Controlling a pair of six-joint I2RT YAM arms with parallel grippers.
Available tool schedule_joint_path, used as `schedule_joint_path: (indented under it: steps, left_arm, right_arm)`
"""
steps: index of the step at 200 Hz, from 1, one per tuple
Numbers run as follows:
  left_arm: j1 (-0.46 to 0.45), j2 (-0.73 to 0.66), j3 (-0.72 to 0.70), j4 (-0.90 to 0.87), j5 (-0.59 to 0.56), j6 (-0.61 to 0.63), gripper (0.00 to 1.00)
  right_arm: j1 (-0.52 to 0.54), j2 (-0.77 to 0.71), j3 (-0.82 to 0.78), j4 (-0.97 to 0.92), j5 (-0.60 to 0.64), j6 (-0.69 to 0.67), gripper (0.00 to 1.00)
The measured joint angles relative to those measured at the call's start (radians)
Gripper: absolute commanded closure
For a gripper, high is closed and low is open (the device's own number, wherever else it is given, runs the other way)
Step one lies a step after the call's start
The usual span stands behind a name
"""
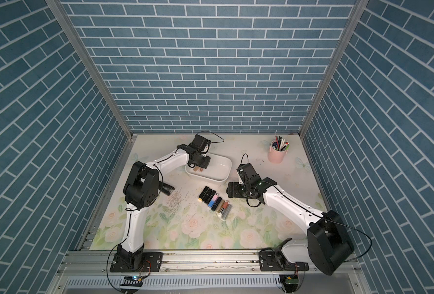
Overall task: Put the lipstick into the storage box
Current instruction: Place the lipstick in the storage box.
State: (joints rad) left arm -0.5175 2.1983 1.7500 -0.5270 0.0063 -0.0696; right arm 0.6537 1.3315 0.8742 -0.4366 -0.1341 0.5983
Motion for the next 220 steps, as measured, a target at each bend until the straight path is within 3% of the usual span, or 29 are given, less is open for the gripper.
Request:
schedule_joint_path:
  steps: [42,81,103,127,150,173,220]
  left_arm:
    - [0.000,0.030,0.011,0.000,-0.006,0.004,1.00]
    - [0.000,0.042,0.017,0.000,-0.010,0.007,0.83]
    - [0.000,0.042,0.017,0.000,-0.013,0.010,0.81]
    - [0.000,0.042,0.017,0.000,-0.014,0.013,0.72]
    - [0.000,0.042,0.017,0.000,-0.014,0.015,0.71]
    - [0.000,0.042,0.017,0.000,-0.013,0.016,0.62]
    - [0.000,0.042,0.019,0.000,-0.013,0.014,0.58]
  right_arm:
    - [0.020,0.011,0.000,-0.006,0.006,0.006,0.20]
    - [0.029,0.012,0.000,-0.006,0.011,0.008,0.20]
    - [0.033,0.014,0.000,-0.006,0.011,0.008,0.20]
    - [0.040,0.019,0.000,-0.006,0.011,0.014,0.20]
    - [0.053,0.024,0.000,-0.008,0.018,0.027,0.20]
    - [0.071,0.025,0.000,-0.015,0.026,0.043,0.21]
    - [0.123,0.025,-0.013,-0.029,0.047,0.096,0.27]
